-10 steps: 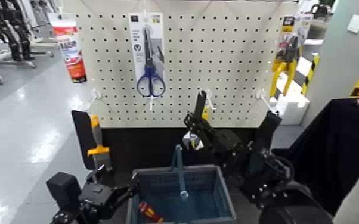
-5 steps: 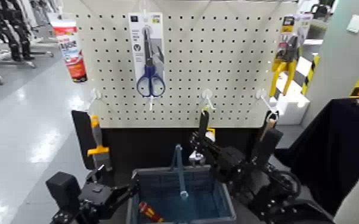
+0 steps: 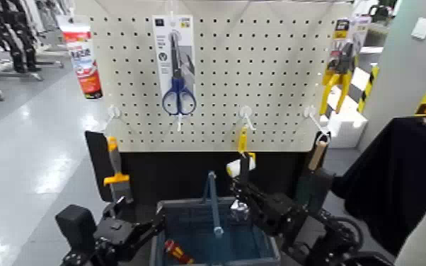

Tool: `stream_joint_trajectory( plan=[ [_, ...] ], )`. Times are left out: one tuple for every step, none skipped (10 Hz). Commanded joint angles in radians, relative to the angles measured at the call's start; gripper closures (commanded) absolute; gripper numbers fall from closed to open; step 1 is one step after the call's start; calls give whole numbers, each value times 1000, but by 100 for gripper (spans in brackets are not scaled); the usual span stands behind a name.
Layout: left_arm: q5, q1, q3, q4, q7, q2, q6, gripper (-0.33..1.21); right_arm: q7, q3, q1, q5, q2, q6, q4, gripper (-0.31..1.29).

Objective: Put the black wrench into the crate.

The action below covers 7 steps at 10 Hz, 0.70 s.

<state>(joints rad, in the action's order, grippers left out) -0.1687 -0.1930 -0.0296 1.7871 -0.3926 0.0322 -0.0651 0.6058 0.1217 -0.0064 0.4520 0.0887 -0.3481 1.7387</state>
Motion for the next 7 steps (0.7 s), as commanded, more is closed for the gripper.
stream_joint_trajectory(
  plan=[
    [0, 0, 0, 0, 0, -1, -1, 13, 19, -17, 3, -44, 8, -31, -25, 124],
    [0, 0, 0, 0, 0, -1, -1, 13, 26, -19, 2, -65, 11, -45, -28, 124],
    [0, 0, 0, 0, 0, -3, -1, 13, 35, -20, 0, -85, 14, -52, -36, 124],
    [0, 0, 0, 0, 0, -3, -1, 13, 46, -19, -1, -98, 16, -52, -56, 124],
    [0, 0, -1, 0, 0, -3, -1, 13, 57, -17, -3, -102, 17, -54, -71, 124],
    [0, 1, -1, 0, 0, -3, -1, 13, 65, -14, -3, -116, 19, -57, -82, 124],
    [-2, 1, -1, 0, 0, -3, -1, 13, 71, -10, -3, -116, 22, -55, -93, 124]
  ],
)
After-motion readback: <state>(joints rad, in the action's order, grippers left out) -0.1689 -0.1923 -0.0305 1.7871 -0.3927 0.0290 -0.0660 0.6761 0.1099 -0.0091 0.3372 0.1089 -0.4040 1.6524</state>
